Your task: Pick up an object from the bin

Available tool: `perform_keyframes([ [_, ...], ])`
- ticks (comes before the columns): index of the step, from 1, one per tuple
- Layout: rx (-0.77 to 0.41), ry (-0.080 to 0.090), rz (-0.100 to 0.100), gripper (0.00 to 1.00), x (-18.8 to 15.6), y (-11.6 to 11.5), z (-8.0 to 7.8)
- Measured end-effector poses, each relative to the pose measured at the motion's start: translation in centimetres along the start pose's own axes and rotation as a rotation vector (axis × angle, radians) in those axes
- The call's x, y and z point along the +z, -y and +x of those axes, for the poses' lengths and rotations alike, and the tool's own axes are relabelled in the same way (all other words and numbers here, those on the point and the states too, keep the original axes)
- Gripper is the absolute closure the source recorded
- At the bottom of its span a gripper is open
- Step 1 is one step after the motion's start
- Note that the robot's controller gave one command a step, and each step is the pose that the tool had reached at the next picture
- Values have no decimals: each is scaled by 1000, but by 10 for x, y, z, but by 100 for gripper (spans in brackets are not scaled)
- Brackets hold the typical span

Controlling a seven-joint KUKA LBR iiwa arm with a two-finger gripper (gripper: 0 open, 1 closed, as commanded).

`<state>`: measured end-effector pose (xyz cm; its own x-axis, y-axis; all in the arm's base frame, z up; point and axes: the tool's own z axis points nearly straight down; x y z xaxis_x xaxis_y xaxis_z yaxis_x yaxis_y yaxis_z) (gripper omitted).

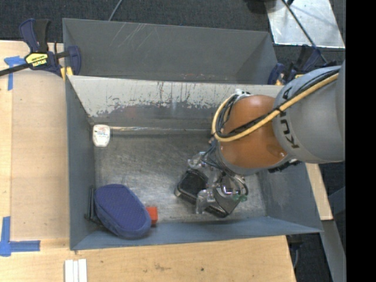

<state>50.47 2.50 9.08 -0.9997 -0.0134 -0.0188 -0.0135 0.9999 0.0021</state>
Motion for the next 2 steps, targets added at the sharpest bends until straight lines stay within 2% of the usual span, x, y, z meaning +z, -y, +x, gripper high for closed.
perform_keyframes([
  [1,1,2,-1,100,1,0,-1],
  [2,6,-13,2,100,-103,-6,-9],
])
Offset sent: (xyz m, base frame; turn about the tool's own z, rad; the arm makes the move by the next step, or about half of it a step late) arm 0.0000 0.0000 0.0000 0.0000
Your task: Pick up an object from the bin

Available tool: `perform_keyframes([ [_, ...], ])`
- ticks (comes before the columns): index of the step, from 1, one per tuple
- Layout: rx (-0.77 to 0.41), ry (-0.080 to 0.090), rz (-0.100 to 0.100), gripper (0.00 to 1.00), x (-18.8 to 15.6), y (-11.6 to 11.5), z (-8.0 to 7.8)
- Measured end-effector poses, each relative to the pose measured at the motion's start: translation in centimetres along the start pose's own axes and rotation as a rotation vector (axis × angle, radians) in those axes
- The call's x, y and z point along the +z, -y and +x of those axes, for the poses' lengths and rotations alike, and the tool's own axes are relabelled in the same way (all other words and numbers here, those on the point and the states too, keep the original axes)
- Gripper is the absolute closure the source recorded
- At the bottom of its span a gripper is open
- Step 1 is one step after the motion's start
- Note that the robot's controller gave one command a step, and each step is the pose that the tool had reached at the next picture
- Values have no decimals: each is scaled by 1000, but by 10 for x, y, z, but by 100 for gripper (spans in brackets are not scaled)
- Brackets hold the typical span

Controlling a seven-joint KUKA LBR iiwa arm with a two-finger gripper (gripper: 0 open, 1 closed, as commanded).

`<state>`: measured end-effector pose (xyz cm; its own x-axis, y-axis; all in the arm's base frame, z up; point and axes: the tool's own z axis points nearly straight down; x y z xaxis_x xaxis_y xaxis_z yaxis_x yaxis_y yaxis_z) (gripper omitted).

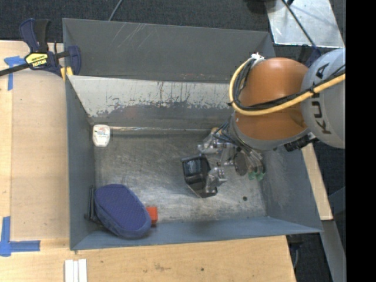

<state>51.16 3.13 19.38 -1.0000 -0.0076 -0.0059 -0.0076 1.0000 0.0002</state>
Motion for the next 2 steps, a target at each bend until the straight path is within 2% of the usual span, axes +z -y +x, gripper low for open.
perform_keyframes([
  [1,-60,-9,0,100,40,-11,25],
  [2,-8,0,0,100,-42,-6,13],
])
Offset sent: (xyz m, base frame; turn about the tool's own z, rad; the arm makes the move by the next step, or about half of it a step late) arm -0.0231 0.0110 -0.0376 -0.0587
